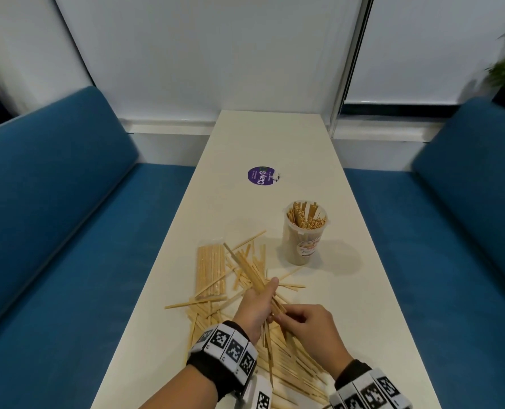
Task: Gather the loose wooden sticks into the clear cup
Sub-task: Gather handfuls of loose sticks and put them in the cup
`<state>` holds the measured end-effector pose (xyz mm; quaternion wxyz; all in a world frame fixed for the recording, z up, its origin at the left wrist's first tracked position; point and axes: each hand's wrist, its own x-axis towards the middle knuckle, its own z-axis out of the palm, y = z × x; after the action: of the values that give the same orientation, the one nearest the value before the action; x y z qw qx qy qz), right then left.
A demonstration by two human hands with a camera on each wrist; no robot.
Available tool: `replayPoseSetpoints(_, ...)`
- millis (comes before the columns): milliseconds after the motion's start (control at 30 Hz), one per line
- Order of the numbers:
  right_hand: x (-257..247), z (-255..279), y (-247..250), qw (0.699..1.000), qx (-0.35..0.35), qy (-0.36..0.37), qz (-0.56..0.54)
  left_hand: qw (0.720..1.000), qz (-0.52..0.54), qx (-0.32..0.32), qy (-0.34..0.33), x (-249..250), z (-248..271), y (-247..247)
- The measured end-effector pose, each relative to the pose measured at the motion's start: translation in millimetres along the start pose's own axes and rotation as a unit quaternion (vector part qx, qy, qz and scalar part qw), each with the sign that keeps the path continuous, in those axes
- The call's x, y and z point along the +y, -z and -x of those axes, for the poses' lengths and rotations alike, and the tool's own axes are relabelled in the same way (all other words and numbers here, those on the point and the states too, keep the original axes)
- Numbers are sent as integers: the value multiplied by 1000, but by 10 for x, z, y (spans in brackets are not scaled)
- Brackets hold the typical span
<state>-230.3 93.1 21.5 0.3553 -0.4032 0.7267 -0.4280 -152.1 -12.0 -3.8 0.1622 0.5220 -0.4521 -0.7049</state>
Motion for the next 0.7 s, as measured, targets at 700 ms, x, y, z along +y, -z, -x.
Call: replayPoseSetpoints(700,-329,-309,-79,838,-41,-303,-453,941,5,102,-324,394,251,-163)
